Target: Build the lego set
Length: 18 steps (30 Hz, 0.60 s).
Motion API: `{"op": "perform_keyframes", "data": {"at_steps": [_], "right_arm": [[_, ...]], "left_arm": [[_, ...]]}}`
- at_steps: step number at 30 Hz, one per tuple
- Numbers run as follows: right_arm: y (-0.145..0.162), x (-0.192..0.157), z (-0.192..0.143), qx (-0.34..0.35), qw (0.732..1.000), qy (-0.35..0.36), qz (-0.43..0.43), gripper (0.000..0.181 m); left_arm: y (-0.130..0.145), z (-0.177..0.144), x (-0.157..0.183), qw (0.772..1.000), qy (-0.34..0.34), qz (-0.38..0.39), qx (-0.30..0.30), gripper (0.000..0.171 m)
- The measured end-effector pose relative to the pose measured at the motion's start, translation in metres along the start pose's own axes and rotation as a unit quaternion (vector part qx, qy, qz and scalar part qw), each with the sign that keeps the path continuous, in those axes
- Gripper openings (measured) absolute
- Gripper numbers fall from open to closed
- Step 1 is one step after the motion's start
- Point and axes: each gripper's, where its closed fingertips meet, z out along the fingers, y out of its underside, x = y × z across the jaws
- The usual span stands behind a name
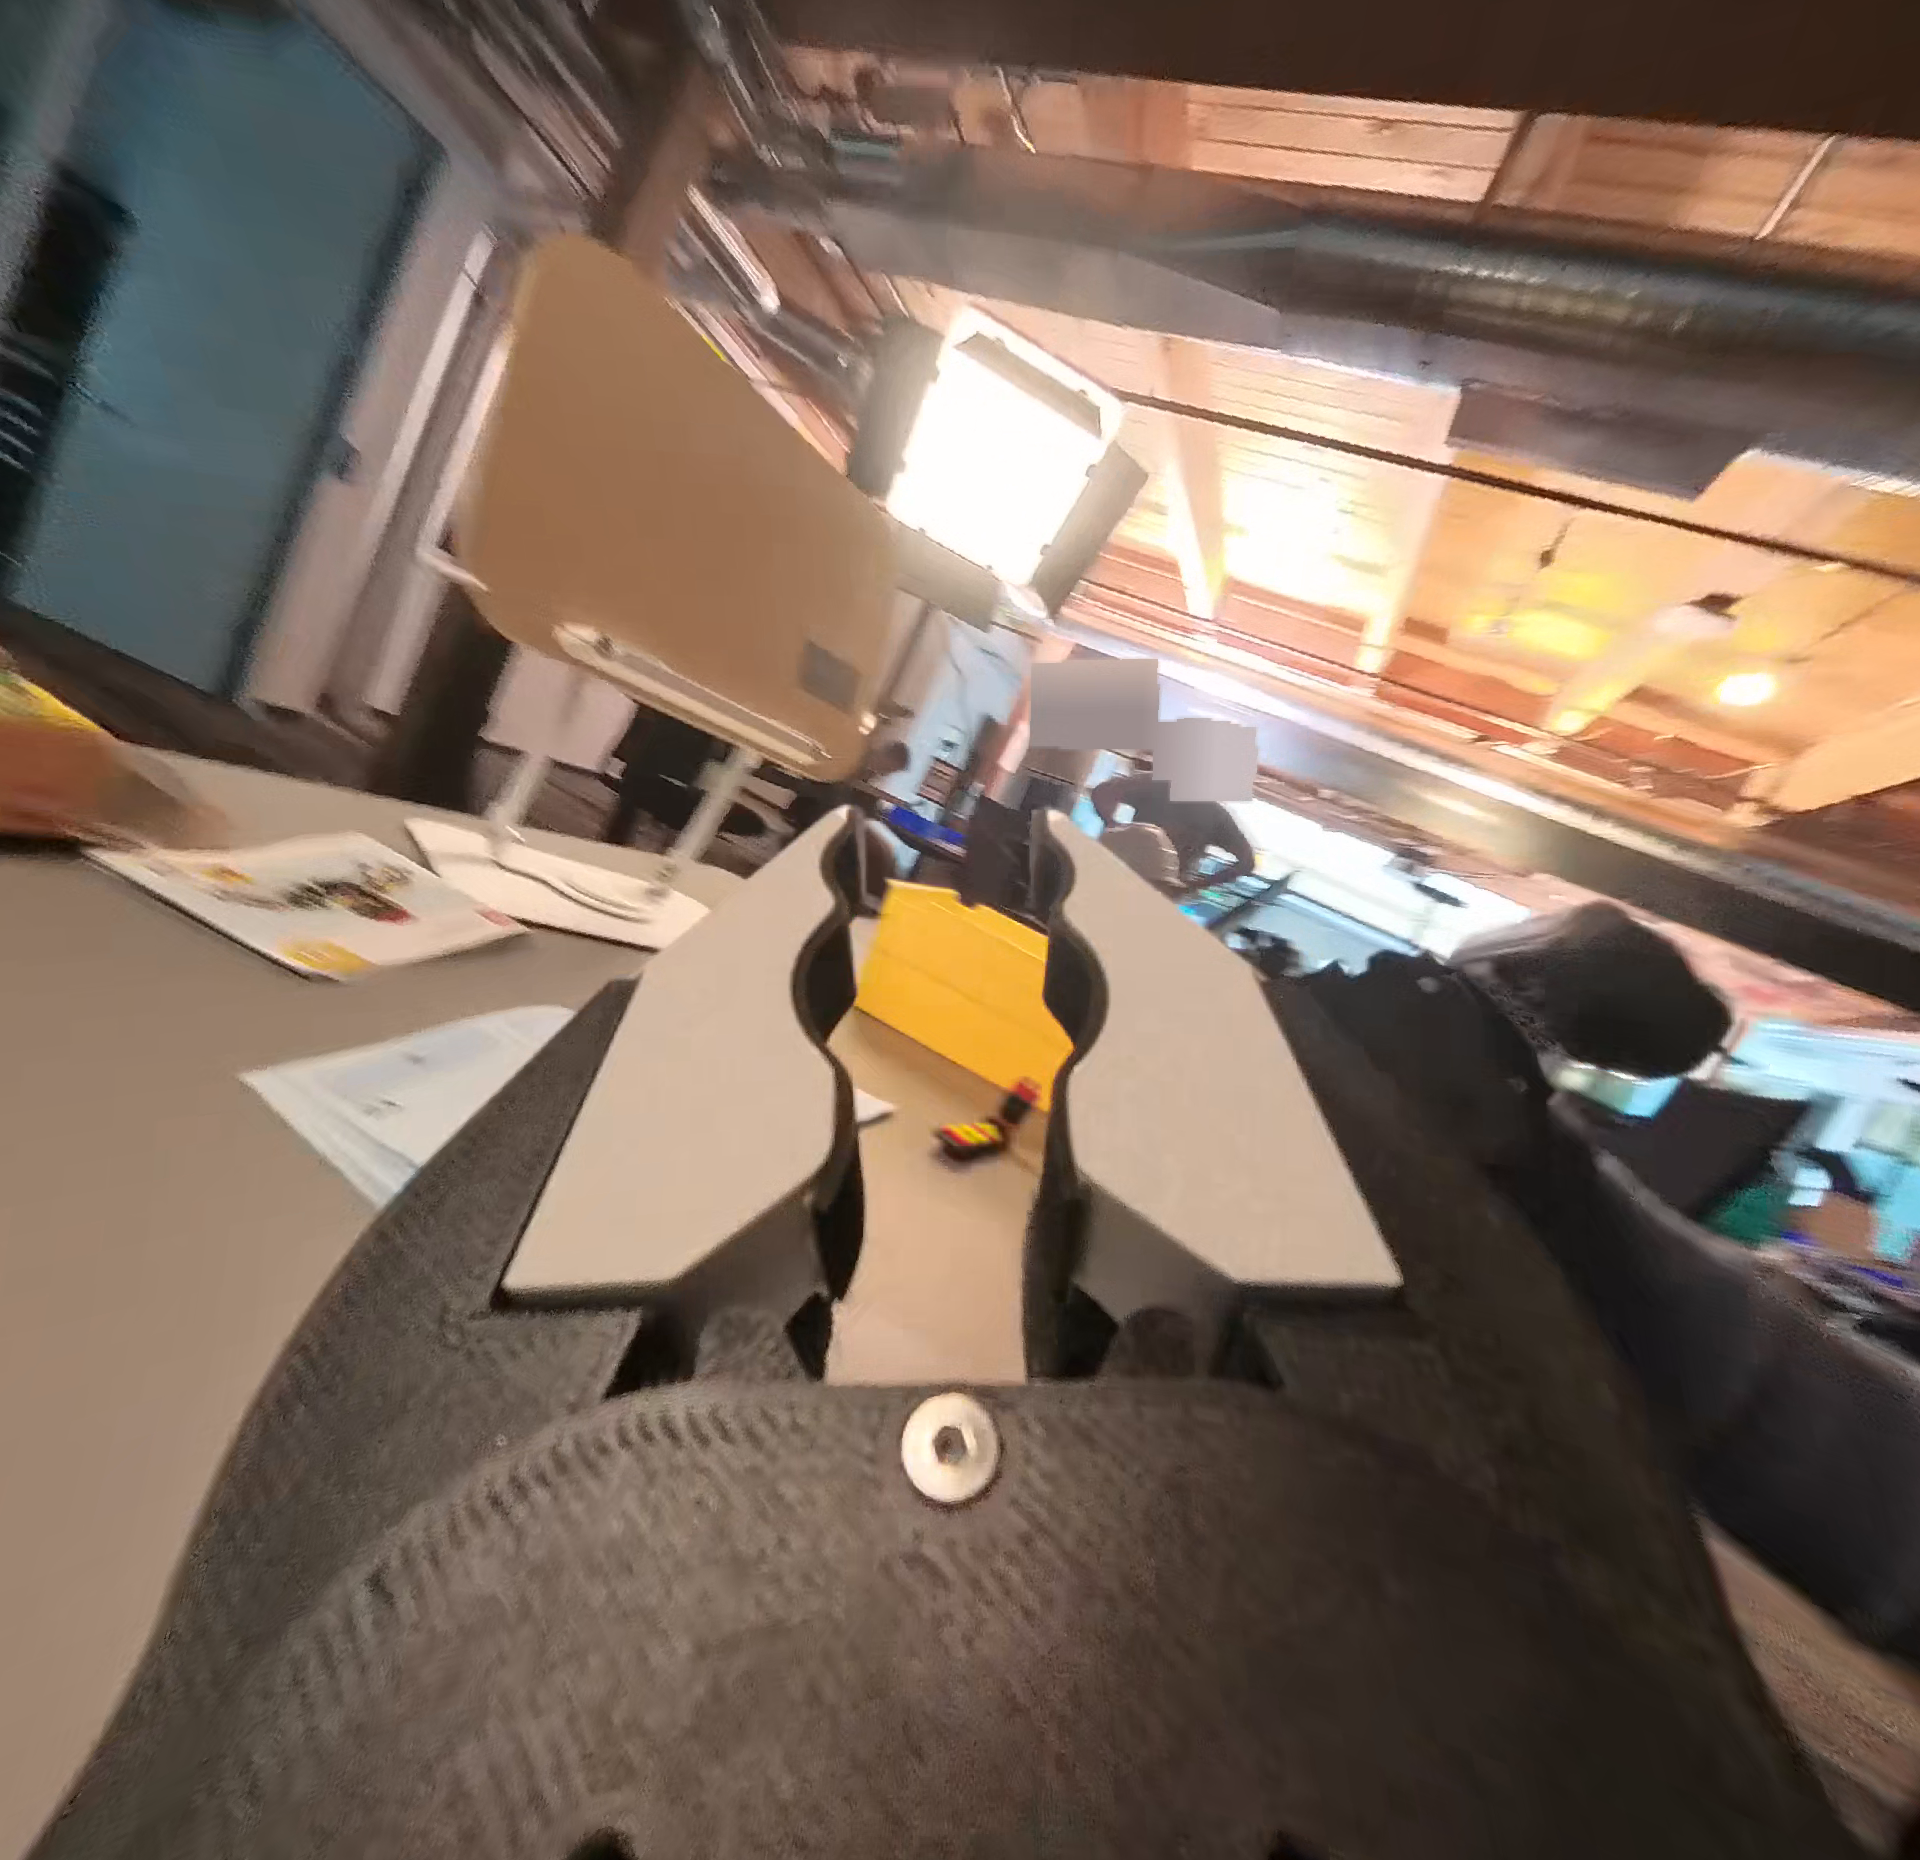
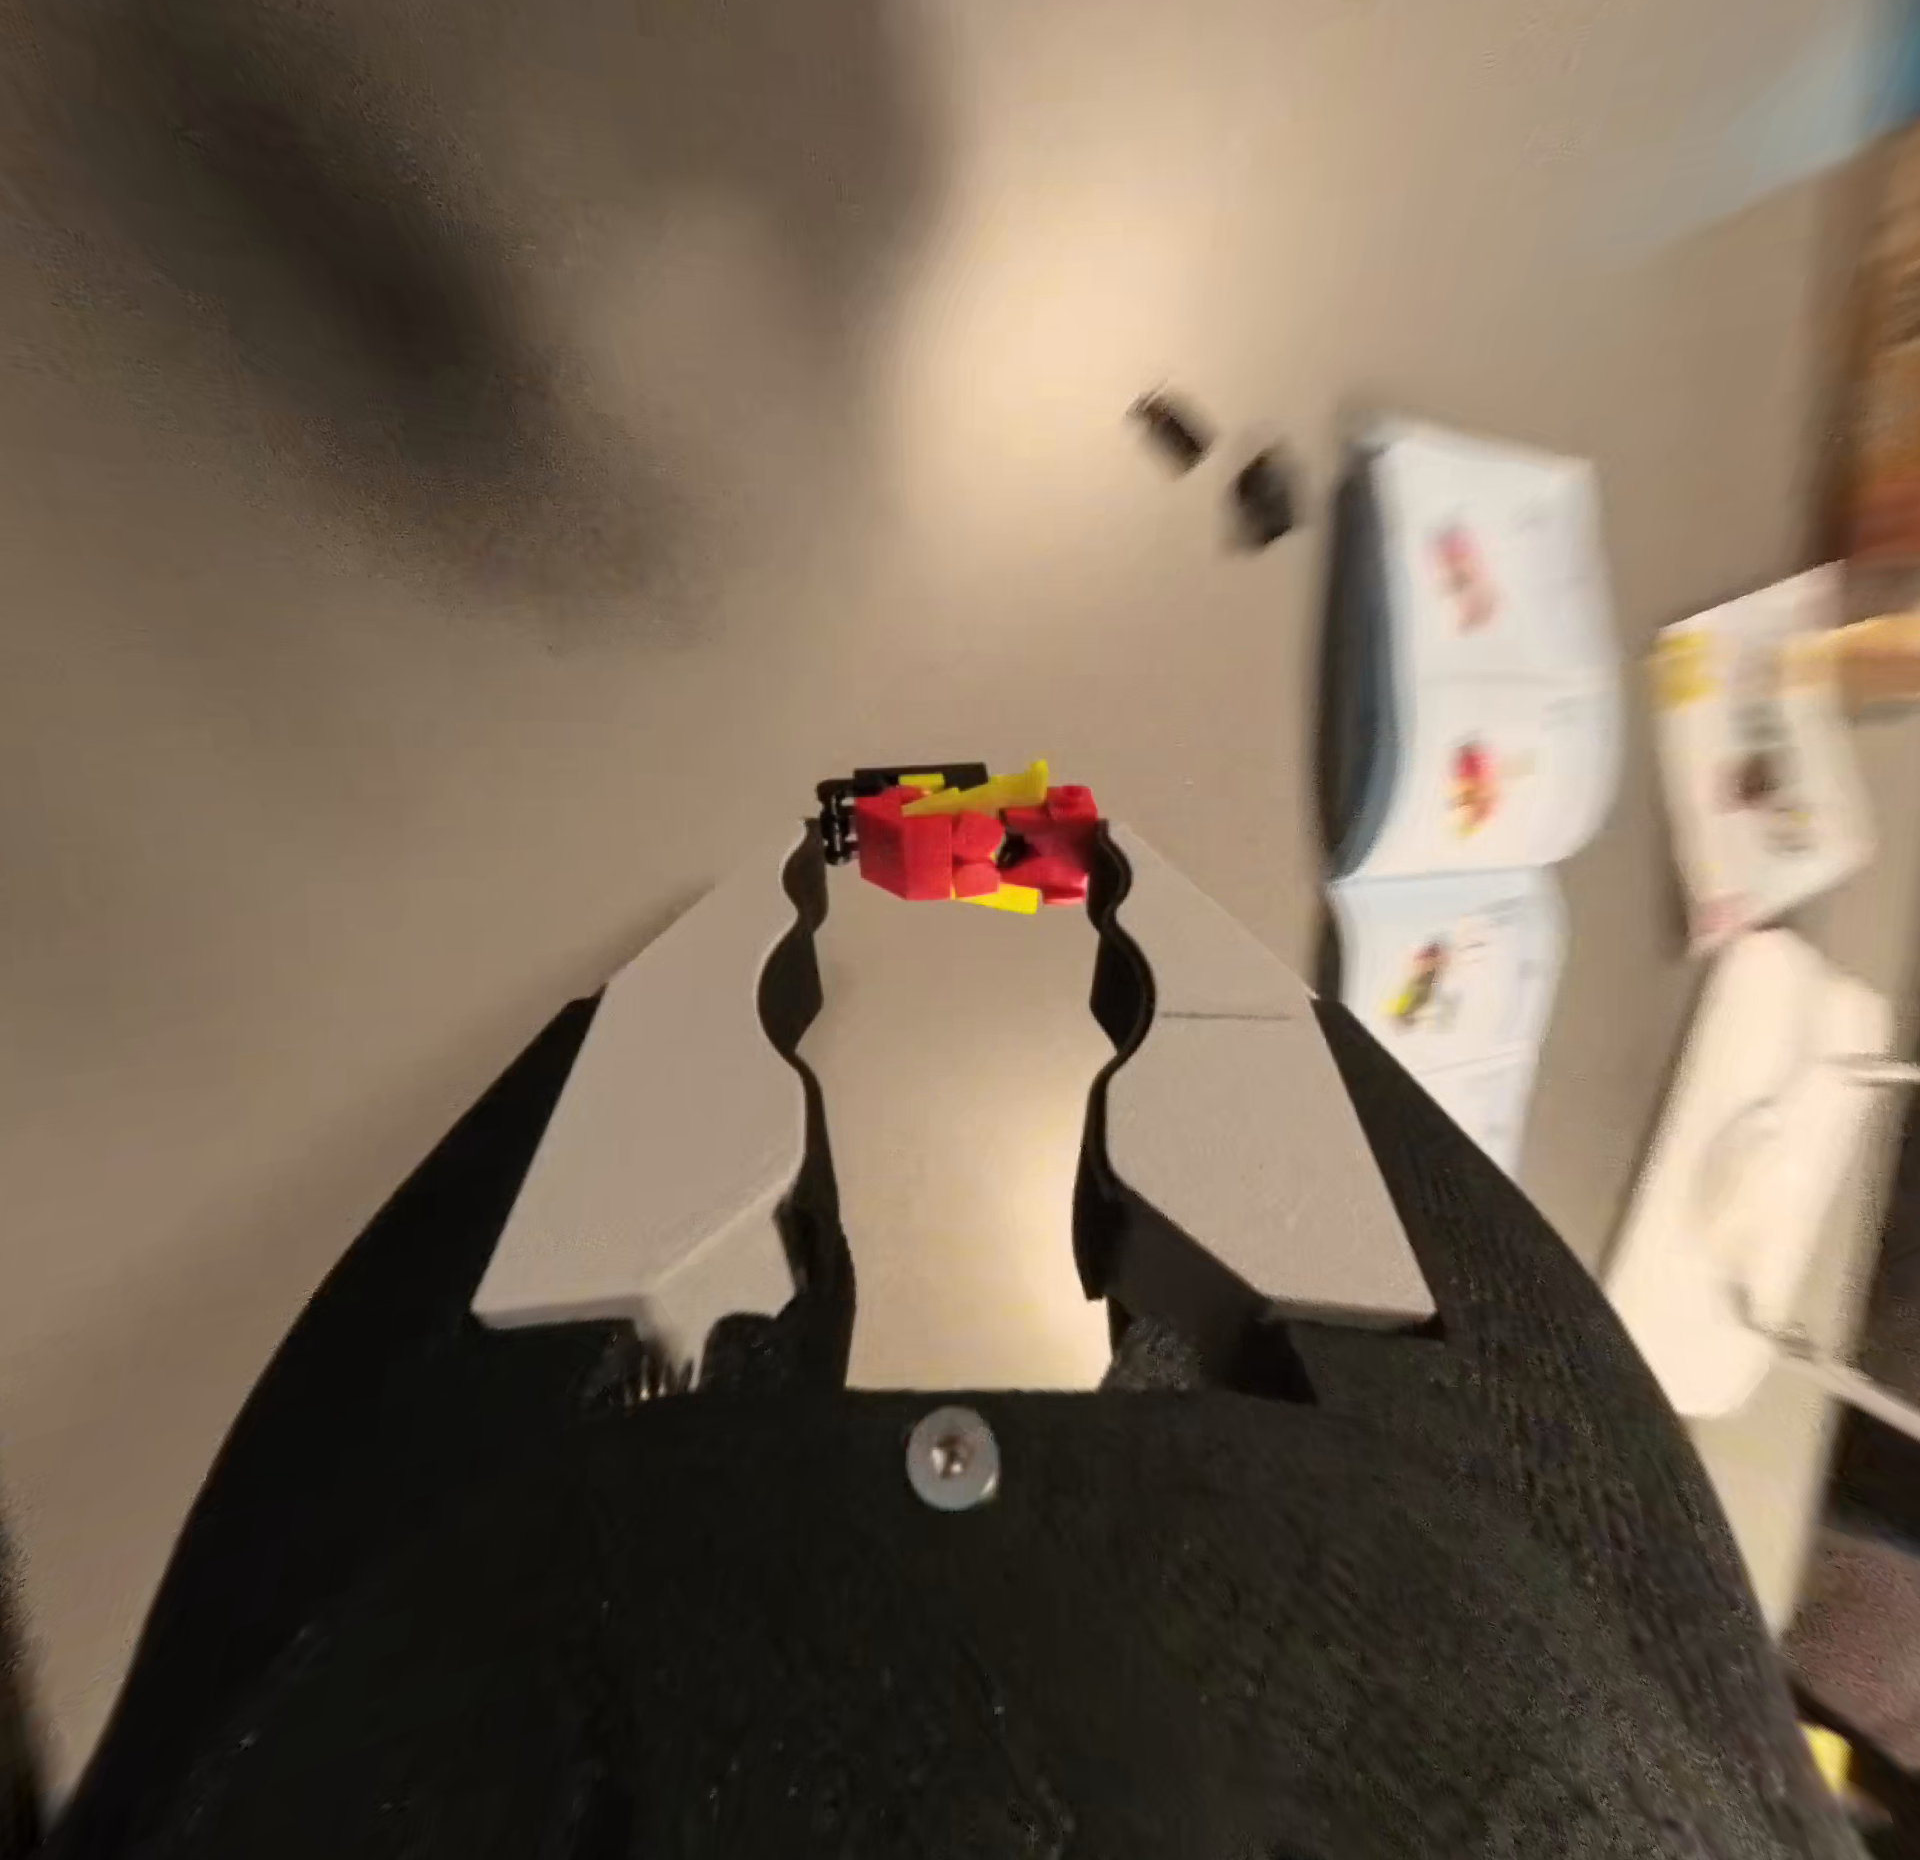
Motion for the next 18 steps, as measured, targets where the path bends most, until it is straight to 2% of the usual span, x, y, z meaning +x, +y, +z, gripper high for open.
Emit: {"op": "perform_keyframes", "data": {"at_steps": [3, 6, 11, 15, 18], "right_arm": [[0.02, -0.016, 0.012, -0.083, 0.991, -0.098, 0.029, 0.049], [0.031, -0.025, 0.02, -0.142, 0.979, -0.142, 0.037, 0.049], [0.025, -0.023, 0.024, -0.138, 0.977, -0.154, 0.05, 0.052], [0.026, -0.021, 0.022, -0.11, 0.981, -0.145, 0.062, 0.07], [0.024, 0.007, 0.007, -0.03, 0.992, -0.078, 0.09, 0.086]], "left_arm": [[0.001, 0.0, -0.002, 1.0, -0.009, 0.02, -0.006, 0.031], [0.007, 0.003, -0.003, 1.0, -0.009, 0.02, -0.02, 0.031], [0.009, 0.004, -0.002, 0.999, -0.001, 0.021, -0.026, 0.025], [0.009, 0.004, -0.001, 0.999, -0.007, 0.04, -0.027, 0.027], [0.011, 0.004, -0.007, 0.996, -0.024, 0.084, -0.028, 0.031]]}}
